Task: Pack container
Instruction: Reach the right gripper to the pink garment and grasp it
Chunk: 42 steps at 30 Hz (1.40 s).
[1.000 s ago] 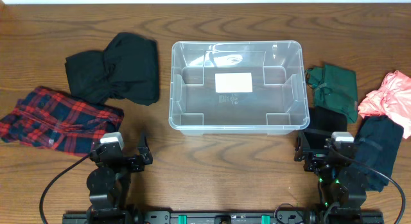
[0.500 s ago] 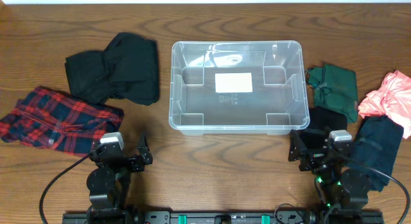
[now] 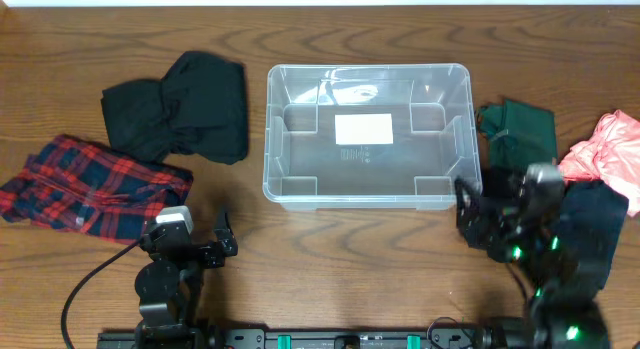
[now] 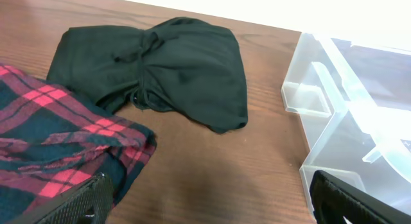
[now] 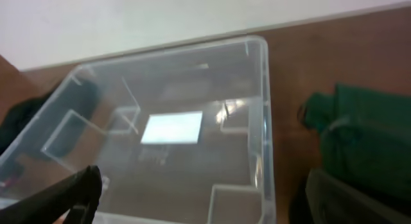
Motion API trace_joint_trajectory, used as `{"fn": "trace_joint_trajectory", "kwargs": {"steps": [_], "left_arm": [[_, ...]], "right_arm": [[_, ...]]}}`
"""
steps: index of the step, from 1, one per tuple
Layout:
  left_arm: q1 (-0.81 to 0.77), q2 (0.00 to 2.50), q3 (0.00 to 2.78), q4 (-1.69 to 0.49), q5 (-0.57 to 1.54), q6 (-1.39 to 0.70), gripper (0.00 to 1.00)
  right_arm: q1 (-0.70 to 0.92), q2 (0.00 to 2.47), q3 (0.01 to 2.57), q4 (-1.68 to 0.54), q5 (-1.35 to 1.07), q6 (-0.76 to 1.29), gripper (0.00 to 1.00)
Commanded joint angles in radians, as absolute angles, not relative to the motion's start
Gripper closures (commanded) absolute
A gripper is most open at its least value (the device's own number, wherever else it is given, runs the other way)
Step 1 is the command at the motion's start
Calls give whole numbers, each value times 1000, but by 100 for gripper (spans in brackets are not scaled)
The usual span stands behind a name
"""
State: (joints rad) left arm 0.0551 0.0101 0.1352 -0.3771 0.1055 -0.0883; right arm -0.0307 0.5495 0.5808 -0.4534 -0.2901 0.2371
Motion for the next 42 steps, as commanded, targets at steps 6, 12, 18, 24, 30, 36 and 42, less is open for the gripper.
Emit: {"fn": "trace_joint_trajectory", "kwargs": {"steps": [6,12,18,24,30,36,42], "left_arm": [[50,4,113,-376,113,-79,2],[50,4,113,-376,113,-79,2],[50,4,113,-376,113,-79,2],[50,4,113,-376,113,-79,2],[50,4,113,-376,113,-79,2],[50,4,113,-376,113,-79,2],[50,4,113,-376,113,-79,2]], "right_arm": [[-41,1031,1039,-575,-439,150,1],[-141,1231,1236,-642,-407,217,1],[-410,1444,1433,-842,-350,237,1],[-684,1633,1486,-862,-355,249,1],[-860,1832,1486,-724,-502,175,1],[-945,1982,1486,-676,-503,138,1],[-948,2075,1486,-668,-500,87,1]]}}
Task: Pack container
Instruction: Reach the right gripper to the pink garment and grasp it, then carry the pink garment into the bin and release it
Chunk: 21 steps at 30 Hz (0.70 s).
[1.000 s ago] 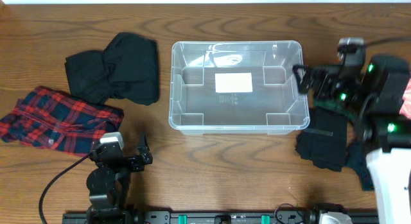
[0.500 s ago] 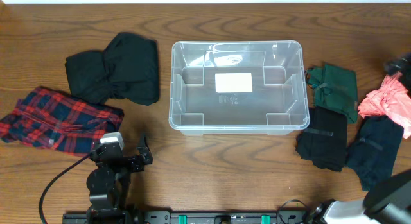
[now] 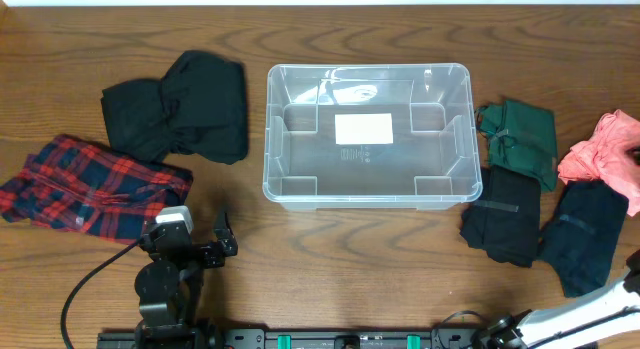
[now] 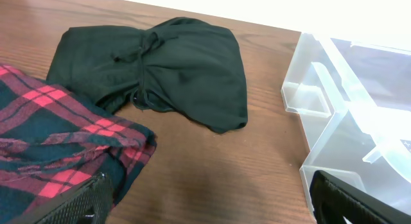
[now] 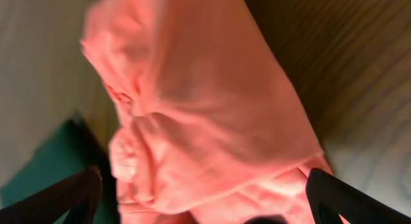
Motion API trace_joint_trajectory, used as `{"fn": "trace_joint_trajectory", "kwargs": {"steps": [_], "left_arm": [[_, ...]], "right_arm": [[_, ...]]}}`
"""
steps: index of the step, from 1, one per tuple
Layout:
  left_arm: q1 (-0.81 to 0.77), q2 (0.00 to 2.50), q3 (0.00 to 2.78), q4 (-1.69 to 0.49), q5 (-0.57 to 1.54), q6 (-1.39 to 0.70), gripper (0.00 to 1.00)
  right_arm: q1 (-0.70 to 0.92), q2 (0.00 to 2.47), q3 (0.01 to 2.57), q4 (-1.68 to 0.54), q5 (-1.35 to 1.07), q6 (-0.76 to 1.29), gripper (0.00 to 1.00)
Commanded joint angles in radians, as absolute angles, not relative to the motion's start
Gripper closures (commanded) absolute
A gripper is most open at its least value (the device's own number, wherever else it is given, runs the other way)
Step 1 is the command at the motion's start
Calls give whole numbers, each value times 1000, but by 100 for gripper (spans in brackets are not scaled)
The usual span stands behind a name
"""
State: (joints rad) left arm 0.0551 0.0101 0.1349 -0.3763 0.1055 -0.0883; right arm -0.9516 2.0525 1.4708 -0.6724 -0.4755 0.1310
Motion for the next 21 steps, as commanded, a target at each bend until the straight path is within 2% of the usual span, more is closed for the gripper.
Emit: {"fn": "trace_joint_trajectory", "kwargs": {"steps": [1,7,14,18,21], "left_arm": [[50,4,113,-376,113,-79,2],[50,4,113,-376,113,-79,2],[50,4,113,-376,113,-79,2],[50,4,113,-376,113,-79,2],[50,4,113,-376,113,-79,2]], "right_arm": [[-948,2082,1486,-666,-483,87,2],[-964,2084,1485,-681,-329,53,1],[-965,2127,1485,-673,-390,10,1],[-951,2194,1485,-674,-518,-38,2],[-942,2243,1485,-686,-585,-51,12]]}}
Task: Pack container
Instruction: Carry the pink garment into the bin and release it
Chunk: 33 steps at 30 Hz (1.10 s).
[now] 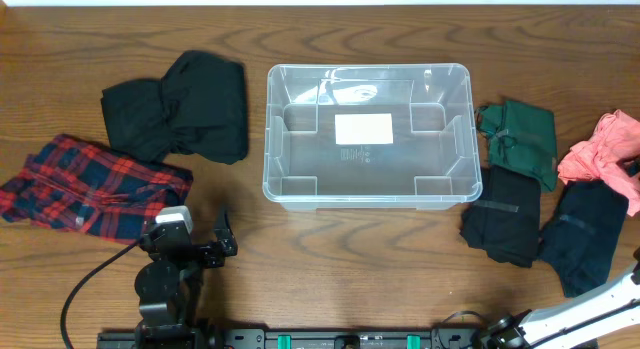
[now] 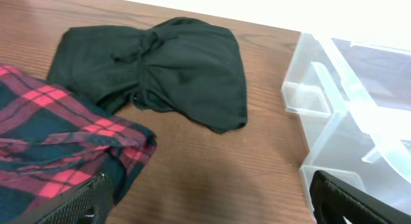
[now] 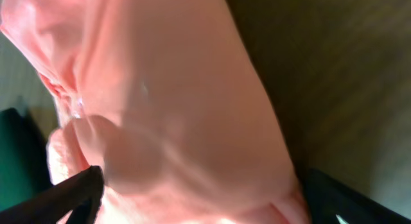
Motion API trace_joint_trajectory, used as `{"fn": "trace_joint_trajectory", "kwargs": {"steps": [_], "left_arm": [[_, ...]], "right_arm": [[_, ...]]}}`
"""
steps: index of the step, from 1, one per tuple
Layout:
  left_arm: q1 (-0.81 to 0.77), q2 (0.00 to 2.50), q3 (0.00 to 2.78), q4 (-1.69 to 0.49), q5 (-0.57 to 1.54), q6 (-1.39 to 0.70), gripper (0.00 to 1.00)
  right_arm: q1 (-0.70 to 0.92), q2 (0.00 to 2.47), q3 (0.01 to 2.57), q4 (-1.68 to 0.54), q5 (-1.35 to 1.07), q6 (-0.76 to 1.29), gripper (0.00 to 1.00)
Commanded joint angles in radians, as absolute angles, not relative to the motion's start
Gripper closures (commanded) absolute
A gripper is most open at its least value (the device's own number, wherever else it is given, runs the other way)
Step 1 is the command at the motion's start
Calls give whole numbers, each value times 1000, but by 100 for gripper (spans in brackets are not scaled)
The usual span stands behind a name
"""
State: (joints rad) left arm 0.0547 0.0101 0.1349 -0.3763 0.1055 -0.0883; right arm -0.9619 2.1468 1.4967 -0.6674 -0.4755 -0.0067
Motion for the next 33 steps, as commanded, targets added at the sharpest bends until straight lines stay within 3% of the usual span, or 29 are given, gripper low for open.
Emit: {"fn": "trace_joint_trajectory", "kwargs": {"steps": [1,6,9,13,17,22,33], "left_arm": [[50,4,113,-376,113,-79,2],[50,4,113,-376,113,-79,2],[50,4,113,-376,113,-79,2],[50,4,113,-376,113,-79,2],[50,4,113,-376,113,-79,2],[50,4,113,-376,113,-79,2],[50,4,113,-376,113,-79,2]], "right_arm": [[-941,2253,1485,-693,-585,-51,16],[-942,2257,1485,-715,-585,-44,44],[-942,2238,1485,-738,-585,-38,66],[-942,2186,1485,-757,-624,33,83],[-924,2073,1485,-756,-836,76,95],[-816,1870,1485,-764,-1057,147,99],[-338,1541,1485,-587,-1061,372,99]]}}
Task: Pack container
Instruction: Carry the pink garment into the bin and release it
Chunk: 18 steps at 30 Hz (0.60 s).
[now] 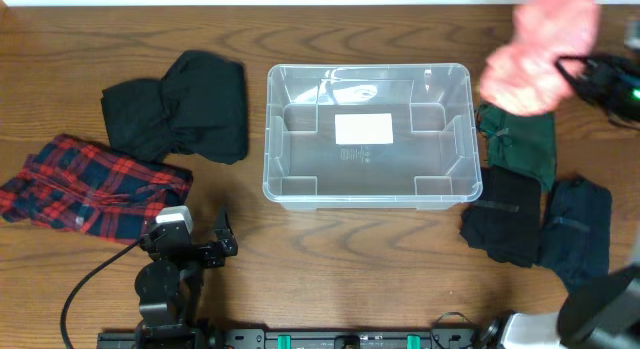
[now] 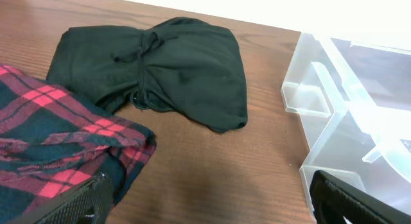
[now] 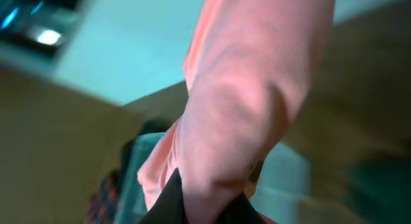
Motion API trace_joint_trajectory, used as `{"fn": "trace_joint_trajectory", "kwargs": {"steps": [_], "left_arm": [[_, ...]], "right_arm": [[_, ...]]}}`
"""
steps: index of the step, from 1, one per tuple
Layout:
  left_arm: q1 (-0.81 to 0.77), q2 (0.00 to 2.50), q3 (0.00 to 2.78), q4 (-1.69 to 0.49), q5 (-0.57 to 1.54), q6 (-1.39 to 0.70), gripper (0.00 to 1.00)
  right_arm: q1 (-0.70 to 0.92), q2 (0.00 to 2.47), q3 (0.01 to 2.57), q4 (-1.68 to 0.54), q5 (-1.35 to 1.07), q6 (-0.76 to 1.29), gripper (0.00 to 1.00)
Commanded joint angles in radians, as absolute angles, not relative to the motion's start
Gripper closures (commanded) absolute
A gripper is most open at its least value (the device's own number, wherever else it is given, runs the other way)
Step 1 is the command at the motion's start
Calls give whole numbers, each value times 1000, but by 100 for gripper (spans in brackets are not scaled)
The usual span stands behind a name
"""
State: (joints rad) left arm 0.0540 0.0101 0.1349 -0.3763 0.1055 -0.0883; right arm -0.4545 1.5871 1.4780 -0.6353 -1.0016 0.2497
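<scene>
A clear plastic container (image 1: 270, 139) stands empty in the middle of the table. My right gripper (image 1: 572, 71) is shut on a pink garment (image 1: 535, 54) and holds it in the air just right of the container's far right corner. In the right wrist view the pink cloth (image 3: 250, 102) hangs bunched from the closed right gripper (image 3: 212, 198). My left gripper (image 2: 209, 201) rests open near the front left, with bare table between its fingers.
A black garment (image 1: 180, 109) and a red plaid one (image 1: 90, 184) lie left of the container. To its right lie a green garment (image 1: 520, 134), a black folded one (image 1: 505, 224) and a navy one (image 1: 575, 229).
The pink garment lay on the table at the right edge with my right gripper pressed to it. Now it is held off the table, further left and toward the back. The left arm is unchanged.
My right gripper was open by the container's front right corner. It then stood open over the pink garment at the right edge, then closer on it. Now it is shut on the garment, held up beside the container. The left gripper stayed put.
</scene>
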Motion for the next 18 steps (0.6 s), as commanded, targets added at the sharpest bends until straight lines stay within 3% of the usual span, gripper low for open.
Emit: {"fn": "trace_joint_trajectory", "kwargs": {"steps": [1,12,18], "left_arm": [[50,4,113,-376,113,-79,2],[50,4,113,-376,113,-79,2],[50,4,113,-376,113,-79,2]], "right_arm": [[-280,1531,1485,-553,-1053,411,99],[254,1654,1485,-366,-764,744,99],[365,1788,1485,-389,-704,876,99]]}}
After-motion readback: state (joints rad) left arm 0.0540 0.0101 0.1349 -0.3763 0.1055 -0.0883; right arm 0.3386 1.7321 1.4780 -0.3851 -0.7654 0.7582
